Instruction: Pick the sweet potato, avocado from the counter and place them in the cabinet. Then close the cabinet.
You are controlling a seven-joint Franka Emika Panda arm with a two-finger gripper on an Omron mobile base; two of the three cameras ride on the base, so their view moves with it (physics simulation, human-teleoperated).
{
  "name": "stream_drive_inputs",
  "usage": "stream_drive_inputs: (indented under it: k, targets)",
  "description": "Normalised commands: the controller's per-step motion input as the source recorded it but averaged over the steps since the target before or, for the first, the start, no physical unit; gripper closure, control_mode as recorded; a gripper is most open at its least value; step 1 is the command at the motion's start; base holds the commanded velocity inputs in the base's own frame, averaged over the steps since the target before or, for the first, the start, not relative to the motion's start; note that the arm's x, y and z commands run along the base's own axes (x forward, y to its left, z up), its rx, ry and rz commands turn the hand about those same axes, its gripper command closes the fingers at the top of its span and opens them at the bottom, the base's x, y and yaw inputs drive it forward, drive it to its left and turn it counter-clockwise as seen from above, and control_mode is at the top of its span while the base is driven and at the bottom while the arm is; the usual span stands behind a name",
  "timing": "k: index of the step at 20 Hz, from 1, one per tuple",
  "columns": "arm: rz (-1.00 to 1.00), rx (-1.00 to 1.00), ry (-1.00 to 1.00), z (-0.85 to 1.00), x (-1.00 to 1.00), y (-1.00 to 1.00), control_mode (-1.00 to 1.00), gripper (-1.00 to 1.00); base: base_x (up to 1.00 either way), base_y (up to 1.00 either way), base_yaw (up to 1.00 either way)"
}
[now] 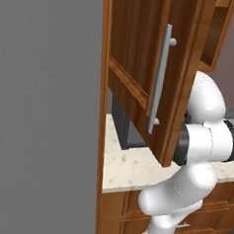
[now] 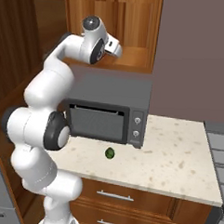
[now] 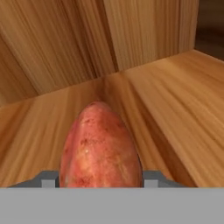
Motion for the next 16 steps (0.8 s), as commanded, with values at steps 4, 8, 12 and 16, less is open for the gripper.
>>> stream_drive_inputs:
  k: [4, 8, 12, 16]
  targets:
    - [0.0, 0.0, 0.0, -0.3, 0.82, 0.0, -1.0, 1.0, 0.0, 0.0, 0.0]
    - [0.0, 0.0, -0.01, -0.39, 0.62, 0.0, -1.0, -1.0, 0.0, 0.0, 0.0]
    - [0.0, 0.0, -0.08, -0.57, 0.4, 0.07, -1.0, -1.0, 0.0, 0.0, 0.0]
    - [0.09, 0.0, -0.18, -0.6, 0.02, 0.0, -1.0, -1.0, 0.0, 0.0, 0.0]
